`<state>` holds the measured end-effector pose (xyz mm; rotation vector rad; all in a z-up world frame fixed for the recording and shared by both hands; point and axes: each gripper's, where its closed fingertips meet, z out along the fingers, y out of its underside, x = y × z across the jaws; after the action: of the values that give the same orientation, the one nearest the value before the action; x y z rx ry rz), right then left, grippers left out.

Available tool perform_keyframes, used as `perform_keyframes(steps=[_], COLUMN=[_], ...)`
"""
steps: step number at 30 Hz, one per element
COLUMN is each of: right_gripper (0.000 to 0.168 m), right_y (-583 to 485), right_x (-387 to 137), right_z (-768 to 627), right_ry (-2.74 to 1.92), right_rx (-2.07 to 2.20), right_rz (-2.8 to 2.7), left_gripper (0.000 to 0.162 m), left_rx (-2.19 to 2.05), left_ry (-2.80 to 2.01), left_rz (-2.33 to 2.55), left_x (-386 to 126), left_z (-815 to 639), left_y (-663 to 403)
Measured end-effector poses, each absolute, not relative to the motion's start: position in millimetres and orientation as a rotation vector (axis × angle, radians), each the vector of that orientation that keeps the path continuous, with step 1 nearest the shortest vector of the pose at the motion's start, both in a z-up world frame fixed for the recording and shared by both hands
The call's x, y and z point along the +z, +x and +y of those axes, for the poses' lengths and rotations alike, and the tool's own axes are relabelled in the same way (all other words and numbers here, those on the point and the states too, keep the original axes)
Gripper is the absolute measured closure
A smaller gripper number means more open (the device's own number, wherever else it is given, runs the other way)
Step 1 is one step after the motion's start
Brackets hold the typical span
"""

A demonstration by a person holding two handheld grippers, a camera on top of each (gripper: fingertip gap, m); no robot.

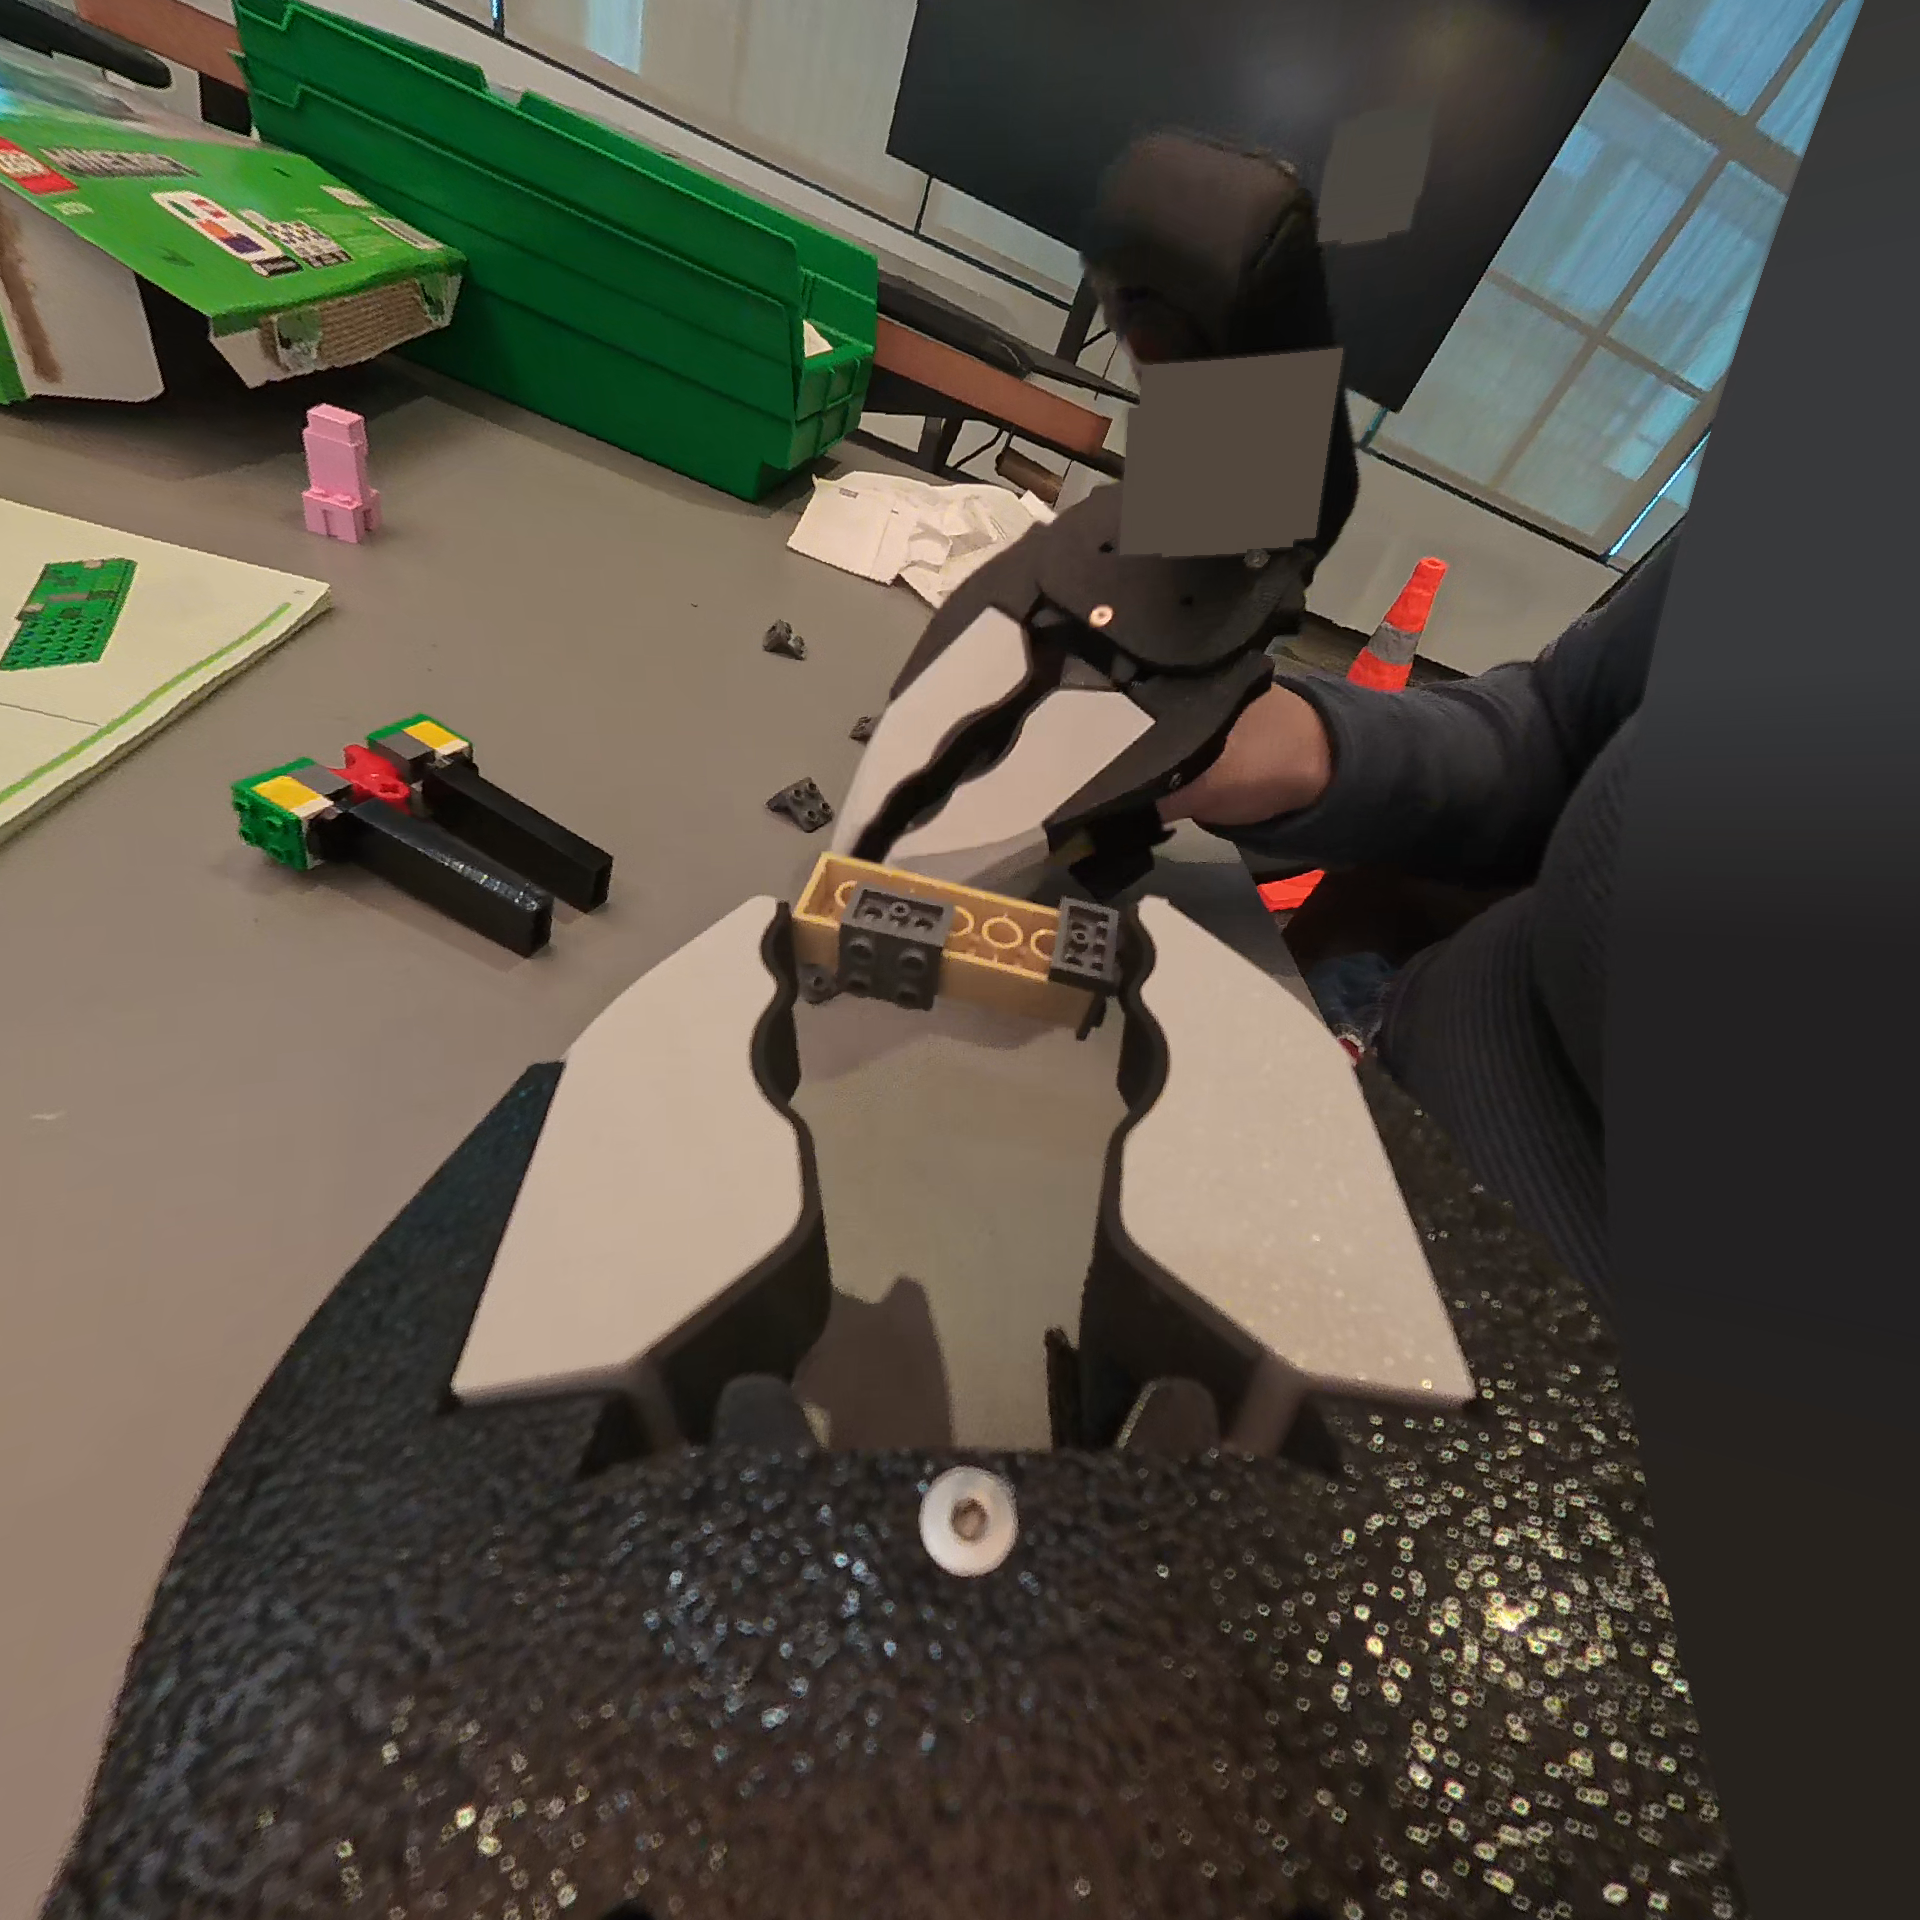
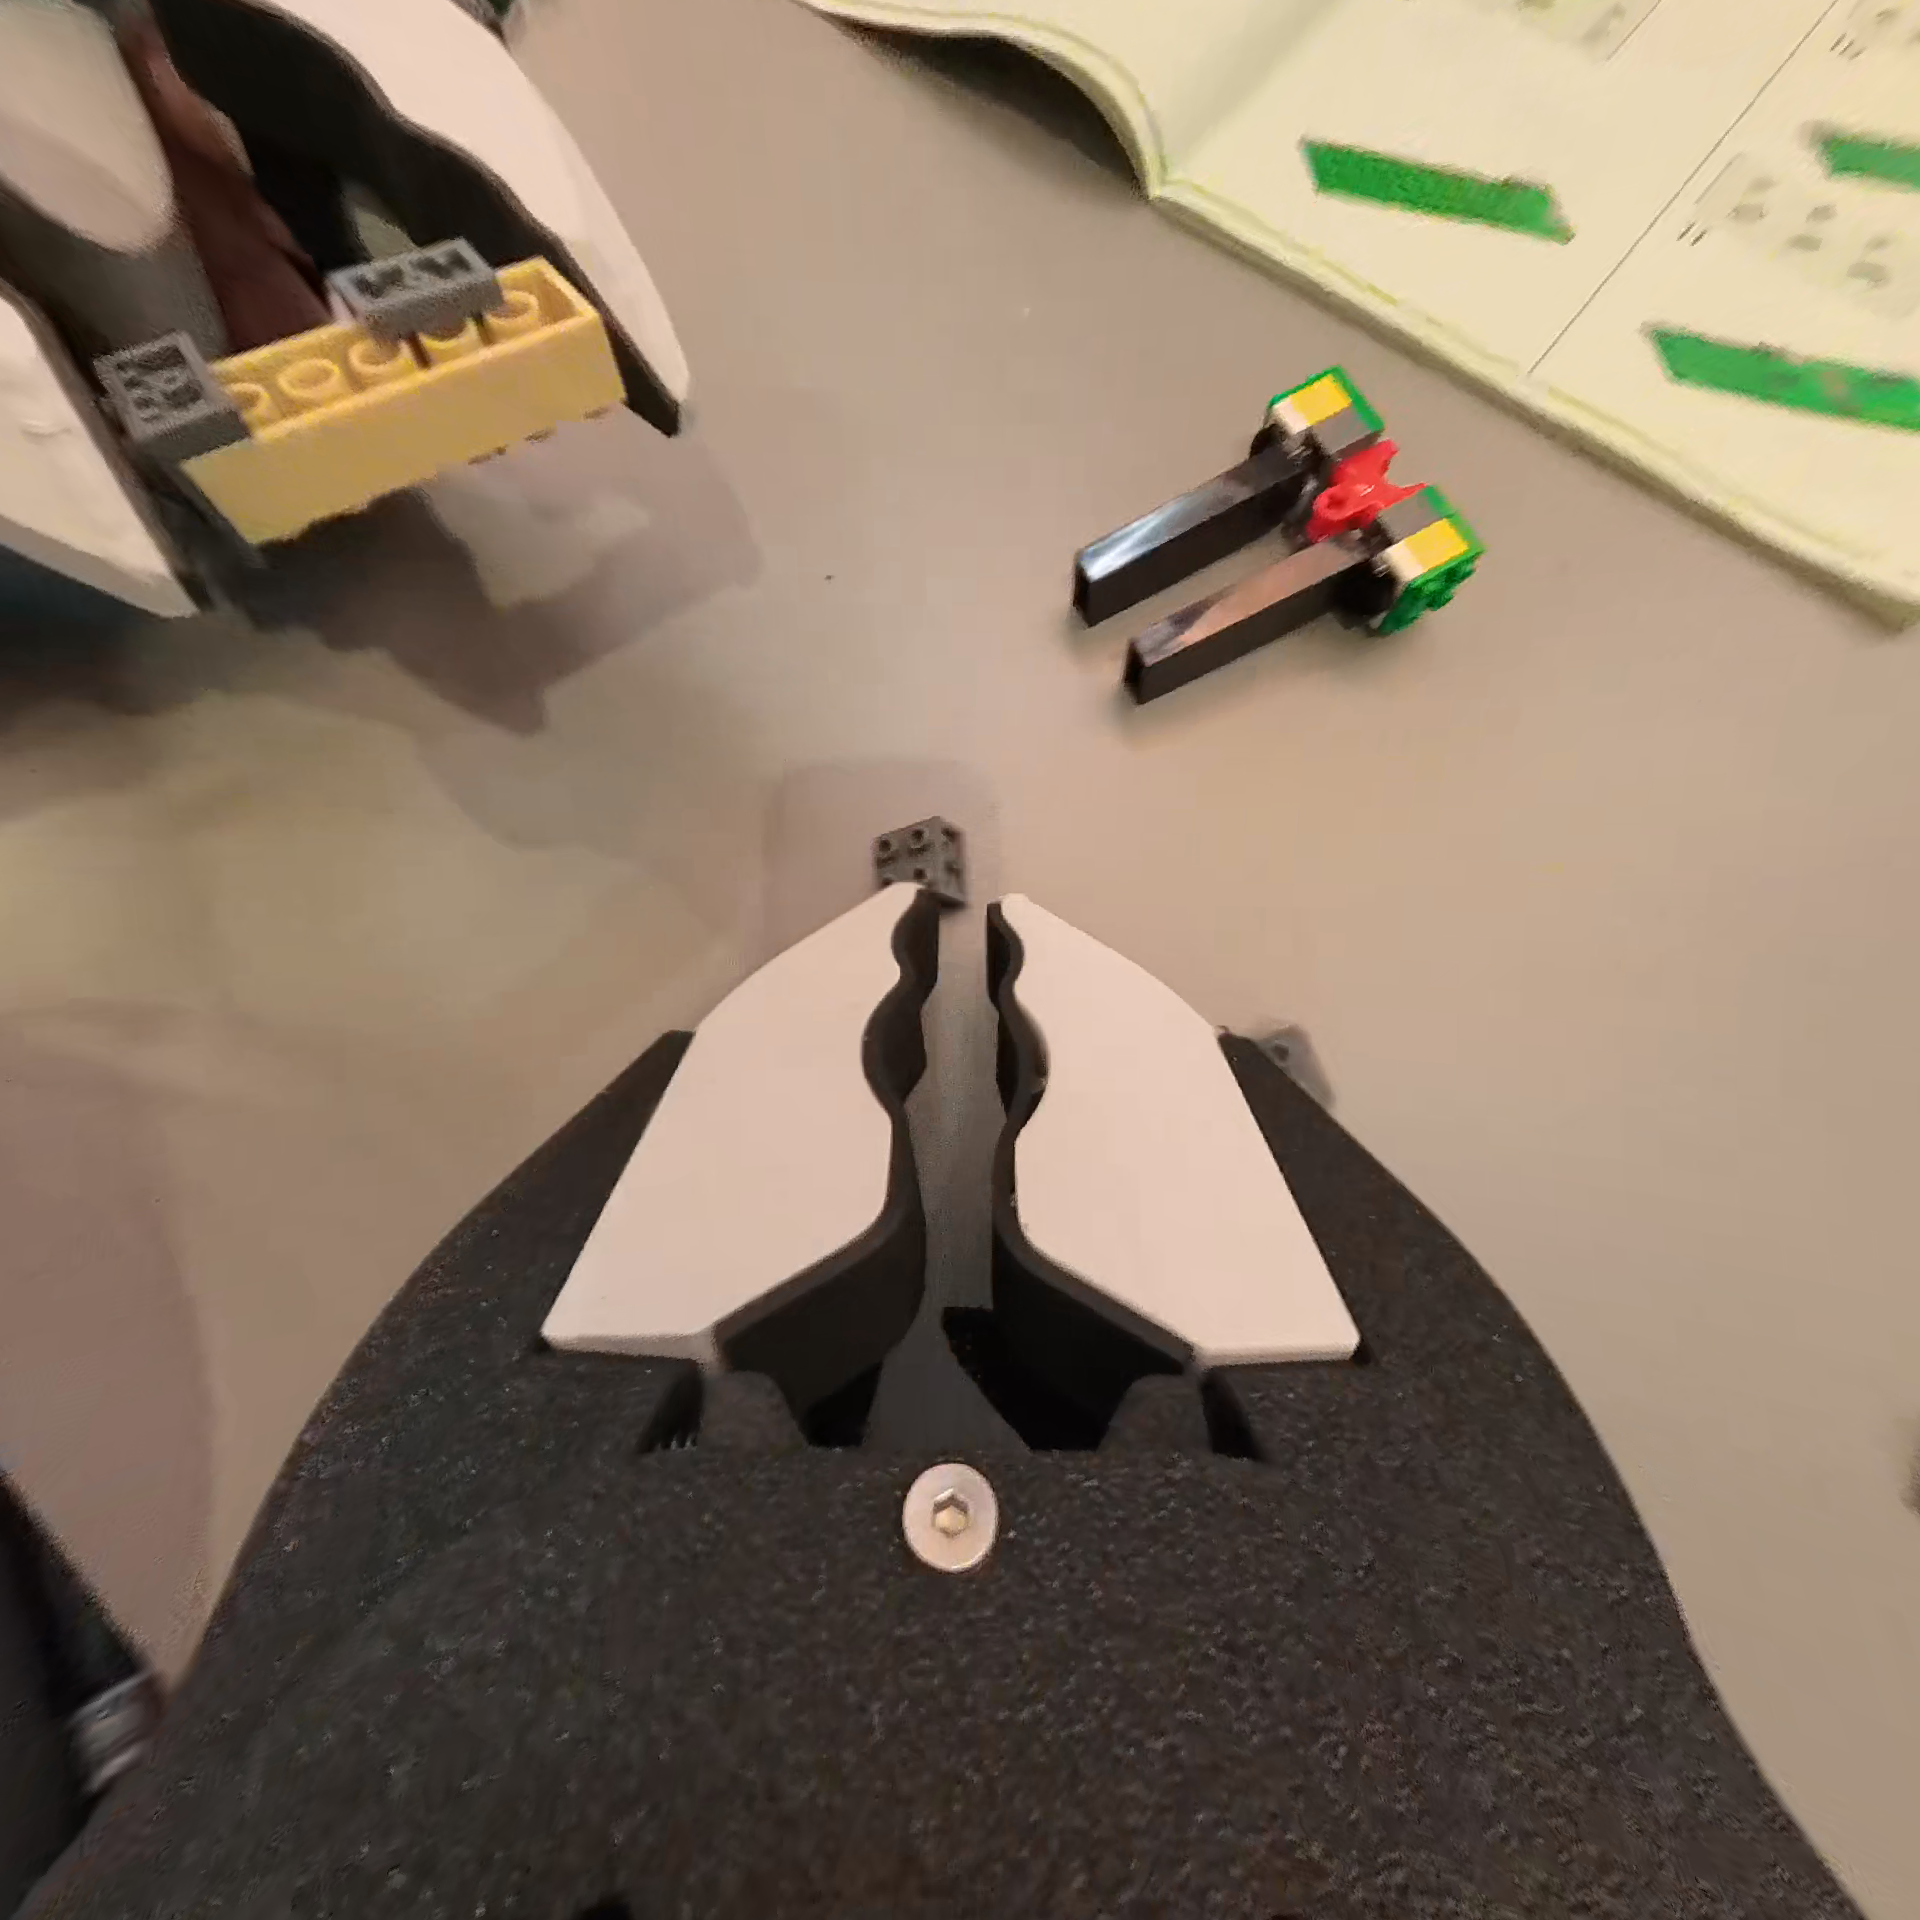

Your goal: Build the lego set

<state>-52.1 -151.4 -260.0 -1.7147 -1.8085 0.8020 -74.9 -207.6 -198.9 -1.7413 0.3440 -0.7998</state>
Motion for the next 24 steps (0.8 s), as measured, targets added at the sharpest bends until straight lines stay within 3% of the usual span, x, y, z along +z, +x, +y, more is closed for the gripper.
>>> perform_keyframes(steps=[7,19,21,24], right_gripper=[0.168,0.160,0.154,0.131], right_y=[-54,-60,-64,-71], right_x=[-272,-271,-273,-273], right_z=[-157,-160,-155,-145], right_ry=[-1.730,-1.807,-1.794,-1.784], right_rx=[0.720,0.844,0.797,0.755], right_rz=[-1.873,-1.781,-1.786,-1.759], left_gripper=[0.103,0.103,0.103,0.103], left_rx=[-0.803,-0.811,-0.809,-0.806], left_ry=[-1.740,-1.731,-1.730,-1.733], left_rz=[0.343,0.332,0.333,0.337], left_x=[-199,-197,-197,-198], left_z=[-208,-208,-208,-208], left_y=[-75,-76,-76,-76])
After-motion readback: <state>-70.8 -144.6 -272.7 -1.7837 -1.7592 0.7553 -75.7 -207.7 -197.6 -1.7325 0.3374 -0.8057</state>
